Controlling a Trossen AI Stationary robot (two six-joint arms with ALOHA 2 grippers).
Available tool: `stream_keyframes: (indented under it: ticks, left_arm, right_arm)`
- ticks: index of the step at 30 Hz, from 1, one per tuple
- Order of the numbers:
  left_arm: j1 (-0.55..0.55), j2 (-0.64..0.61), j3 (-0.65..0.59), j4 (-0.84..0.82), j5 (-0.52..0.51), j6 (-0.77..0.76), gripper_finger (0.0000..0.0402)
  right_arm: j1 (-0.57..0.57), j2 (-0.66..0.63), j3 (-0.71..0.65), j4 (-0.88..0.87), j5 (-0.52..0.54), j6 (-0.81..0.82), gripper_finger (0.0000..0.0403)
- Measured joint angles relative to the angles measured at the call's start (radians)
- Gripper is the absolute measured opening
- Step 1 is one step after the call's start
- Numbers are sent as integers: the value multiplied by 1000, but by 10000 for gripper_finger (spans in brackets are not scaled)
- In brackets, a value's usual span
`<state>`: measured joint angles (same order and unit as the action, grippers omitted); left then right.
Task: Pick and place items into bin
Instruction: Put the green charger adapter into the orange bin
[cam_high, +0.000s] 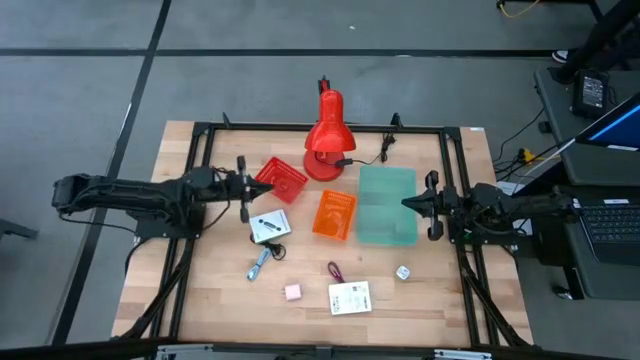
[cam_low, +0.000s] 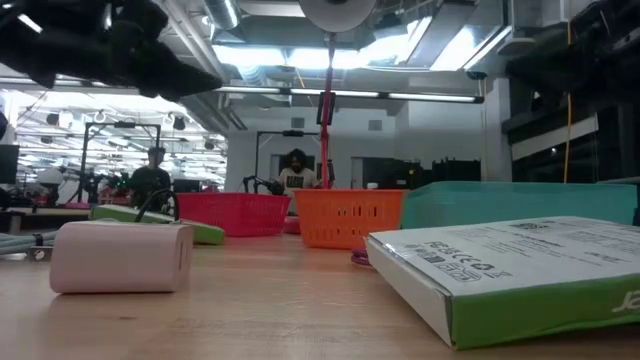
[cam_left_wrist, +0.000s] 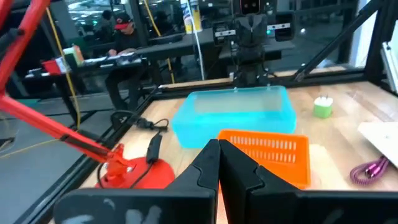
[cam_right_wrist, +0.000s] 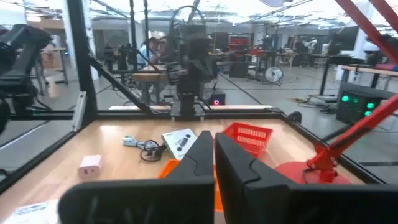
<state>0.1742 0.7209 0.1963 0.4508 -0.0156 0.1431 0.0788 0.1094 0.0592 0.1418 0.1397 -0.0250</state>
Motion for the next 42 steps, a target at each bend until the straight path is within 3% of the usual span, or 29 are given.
stream_keyframes:
  ticks: [8,11,23,27,33,42]
  left_arm:
    - [58,134,0,87,38,-60,2]
    - [48,158,0,120,44,-84,2]
    - [-34,169,0,182,61,-42,2]
    - [-35,169,1,242,61,-3,2]
    - [-35,169,1,235,60,9,1]
    - [-34,169,1,233,57,45,3]
  right_arm:
    - [0,207,129,-75,-17,47,0]
    - [9,292,172,-77,-62,70,0]
    - [109,597,329,-156,-62,157,0]
    - [163,669,409,-268,6,188,0]
    - [261,745,516,-463,78,357,0]
    - [448,801,519,-488,224,583,0]
